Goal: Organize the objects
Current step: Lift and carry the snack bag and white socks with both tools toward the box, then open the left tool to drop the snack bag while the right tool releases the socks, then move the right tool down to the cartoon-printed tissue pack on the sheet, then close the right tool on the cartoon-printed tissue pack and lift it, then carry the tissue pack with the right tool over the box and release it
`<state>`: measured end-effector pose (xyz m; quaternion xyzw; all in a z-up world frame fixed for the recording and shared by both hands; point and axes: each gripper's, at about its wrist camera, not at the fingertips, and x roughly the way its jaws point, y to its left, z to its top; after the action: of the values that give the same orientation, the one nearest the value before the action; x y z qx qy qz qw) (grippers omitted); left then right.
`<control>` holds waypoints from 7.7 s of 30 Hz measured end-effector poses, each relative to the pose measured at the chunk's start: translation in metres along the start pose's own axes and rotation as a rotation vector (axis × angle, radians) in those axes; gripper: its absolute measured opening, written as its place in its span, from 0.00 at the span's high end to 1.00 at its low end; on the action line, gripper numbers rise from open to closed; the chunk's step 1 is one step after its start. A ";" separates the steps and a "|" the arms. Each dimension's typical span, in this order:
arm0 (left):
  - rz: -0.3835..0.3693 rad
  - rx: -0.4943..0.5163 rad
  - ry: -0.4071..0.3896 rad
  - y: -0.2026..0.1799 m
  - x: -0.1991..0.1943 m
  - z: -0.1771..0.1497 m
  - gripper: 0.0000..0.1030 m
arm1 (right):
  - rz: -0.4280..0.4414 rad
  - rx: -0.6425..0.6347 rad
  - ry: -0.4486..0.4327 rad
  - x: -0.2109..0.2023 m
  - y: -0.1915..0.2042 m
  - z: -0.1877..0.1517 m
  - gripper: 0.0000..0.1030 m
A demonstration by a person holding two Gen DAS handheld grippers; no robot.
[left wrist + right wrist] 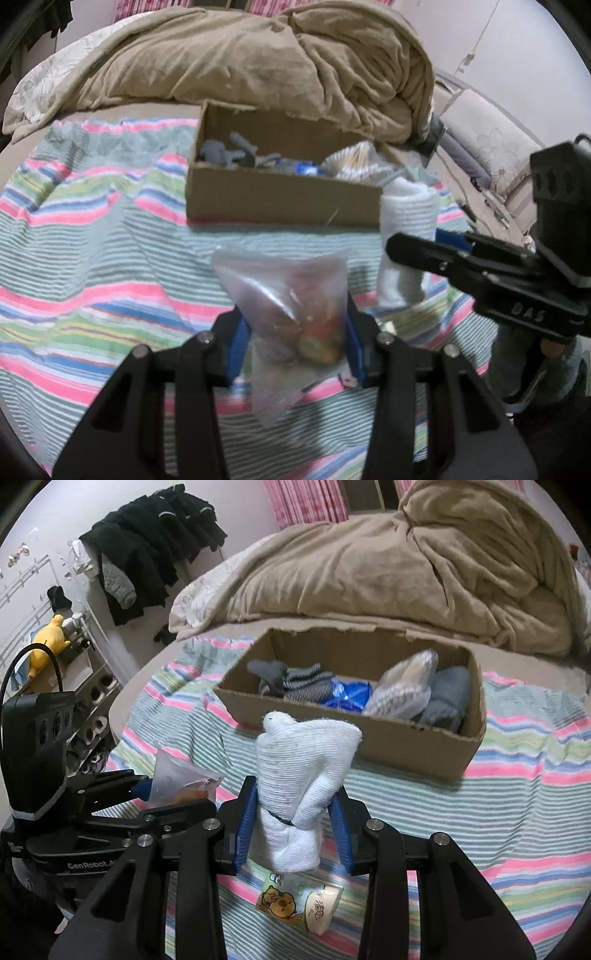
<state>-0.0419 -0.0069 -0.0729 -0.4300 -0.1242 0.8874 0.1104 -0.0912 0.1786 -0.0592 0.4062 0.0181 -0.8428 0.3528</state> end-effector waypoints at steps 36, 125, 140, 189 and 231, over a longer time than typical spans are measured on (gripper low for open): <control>0.027 0.064 -0.190 0.002 -0.007 0.096 0.56 | -0.035 0.001 -0.112 -0.004 -0.027 0.072 0.62; 0.062 -0.060 -0.044 0.017 -0.026 0.002 0.27 | -0.113 0.041 0.123 0.011 0.008 -0.035 0.26; 0.070 -0.060 0.023 0.025 -0.013 -0.019 0.27 | -0.100 0.059 0.230 0.035 0.012 -0.069 0.26; 0.117 -0.132 -0.107 0.085 -0.033 0.022 0.27 | 0.001 -0.020 0.068 0.030 0.038 0.056 0.34; 0.131 -0.143 -0.139 0.124 -0.008 0.067 0.27 | -0.126 0.070 0.048 0.156 0.011 0.130 0.34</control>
<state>-0.1009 -0.1348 -0.0660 -0.3814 -0.1661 0.9093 0.0121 -0.2377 0.0390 -0.0779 0.4366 0.0228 -0.8533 0.2843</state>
